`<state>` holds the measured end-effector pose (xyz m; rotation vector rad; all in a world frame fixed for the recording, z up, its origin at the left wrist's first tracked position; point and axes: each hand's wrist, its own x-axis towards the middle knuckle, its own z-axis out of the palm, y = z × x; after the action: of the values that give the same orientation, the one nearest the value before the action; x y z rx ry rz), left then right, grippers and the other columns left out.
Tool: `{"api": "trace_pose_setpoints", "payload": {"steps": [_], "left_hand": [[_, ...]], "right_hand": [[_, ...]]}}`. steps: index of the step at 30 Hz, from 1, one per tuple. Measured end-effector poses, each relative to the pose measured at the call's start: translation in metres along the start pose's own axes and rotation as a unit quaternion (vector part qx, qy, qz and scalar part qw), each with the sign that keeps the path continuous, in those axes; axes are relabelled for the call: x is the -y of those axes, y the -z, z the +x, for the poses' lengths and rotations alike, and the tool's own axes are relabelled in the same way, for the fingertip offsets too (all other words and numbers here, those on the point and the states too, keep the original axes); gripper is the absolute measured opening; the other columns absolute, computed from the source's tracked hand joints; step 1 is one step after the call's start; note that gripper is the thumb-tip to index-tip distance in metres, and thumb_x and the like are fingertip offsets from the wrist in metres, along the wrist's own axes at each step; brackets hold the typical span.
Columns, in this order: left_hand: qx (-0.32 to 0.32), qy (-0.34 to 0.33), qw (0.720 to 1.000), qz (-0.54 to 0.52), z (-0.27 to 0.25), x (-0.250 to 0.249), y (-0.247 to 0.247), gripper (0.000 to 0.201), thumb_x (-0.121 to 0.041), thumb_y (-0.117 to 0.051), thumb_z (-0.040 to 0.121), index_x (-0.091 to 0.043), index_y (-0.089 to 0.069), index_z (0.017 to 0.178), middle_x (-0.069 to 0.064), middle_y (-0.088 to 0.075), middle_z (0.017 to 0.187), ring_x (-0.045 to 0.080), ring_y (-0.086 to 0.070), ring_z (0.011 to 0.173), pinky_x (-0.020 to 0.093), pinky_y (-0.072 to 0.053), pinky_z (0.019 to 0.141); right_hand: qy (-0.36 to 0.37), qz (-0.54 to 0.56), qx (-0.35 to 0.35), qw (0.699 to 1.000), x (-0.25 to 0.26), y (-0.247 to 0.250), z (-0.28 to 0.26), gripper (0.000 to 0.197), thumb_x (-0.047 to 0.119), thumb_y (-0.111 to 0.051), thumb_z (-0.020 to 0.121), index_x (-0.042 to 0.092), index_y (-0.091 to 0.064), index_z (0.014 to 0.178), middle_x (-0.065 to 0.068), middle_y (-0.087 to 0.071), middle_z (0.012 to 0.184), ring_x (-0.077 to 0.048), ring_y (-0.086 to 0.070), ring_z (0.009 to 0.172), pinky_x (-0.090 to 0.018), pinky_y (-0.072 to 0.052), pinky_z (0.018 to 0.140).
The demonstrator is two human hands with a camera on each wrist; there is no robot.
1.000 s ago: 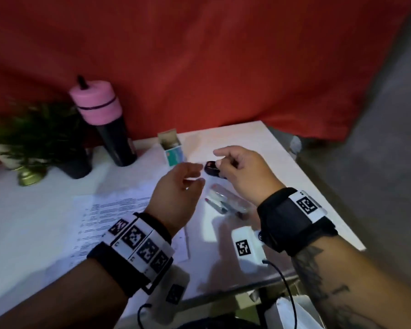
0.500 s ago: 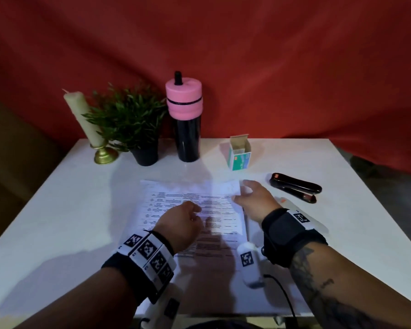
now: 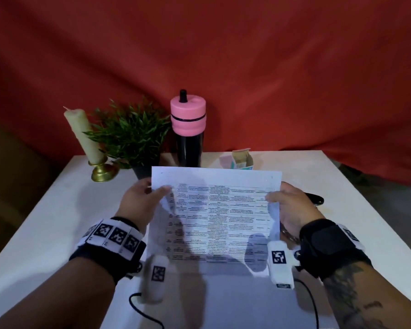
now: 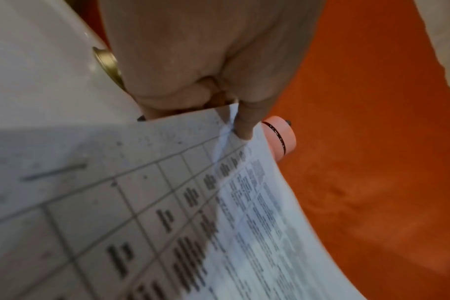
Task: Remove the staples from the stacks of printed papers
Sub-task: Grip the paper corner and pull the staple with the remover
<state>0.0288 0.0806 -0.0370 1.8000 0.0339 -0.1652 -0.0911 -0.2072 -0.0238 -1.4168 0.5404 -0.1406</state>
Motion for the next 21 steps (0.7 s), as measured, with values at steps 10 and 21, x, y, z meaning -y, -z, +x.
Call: {"api": "trace_pose_setpoints", "payload": {"steps": [10,21], "left_hand": [[0.032,-0.042,0.999,0.011,-0.002,0.002,-0.002,0.013,-0.005,-0.061,0.087,-0.016,-0.061,0.095,0.008,-0.073,0.089,0.028,-0.07,0.084,0.041,-0.058,0.077],[0.127,-0.077,0.988,0.042,-0.009,-0.007,-0.006,0.016,-0.018,-0.068,0.084,-0.006,-0.07,0.093,0.019,-0.073,0.091,0.028,-0.07,0.079,0.04,-0.056,0.076]], "right_hand": [[-0.166,-0.667,-0.049,0.725,0.0,0.018,-0.008,0.059,0.032,-0.064,0.076,0.033,-0.052,0.134,0.003,-0.062,0.127,-0.023,-0.059,0.114,-0.033,-0.048,0.099],[0.026,-0.367,-0.205,0.907,0.031,0.009,-0.005,0.044,0.051,-0.059,0.086,0.011,-0.051,0.104,-0.014,-0.063,0.097,-0.032,-0.062,0.087,-0.038,-0.048,0.077]]}}
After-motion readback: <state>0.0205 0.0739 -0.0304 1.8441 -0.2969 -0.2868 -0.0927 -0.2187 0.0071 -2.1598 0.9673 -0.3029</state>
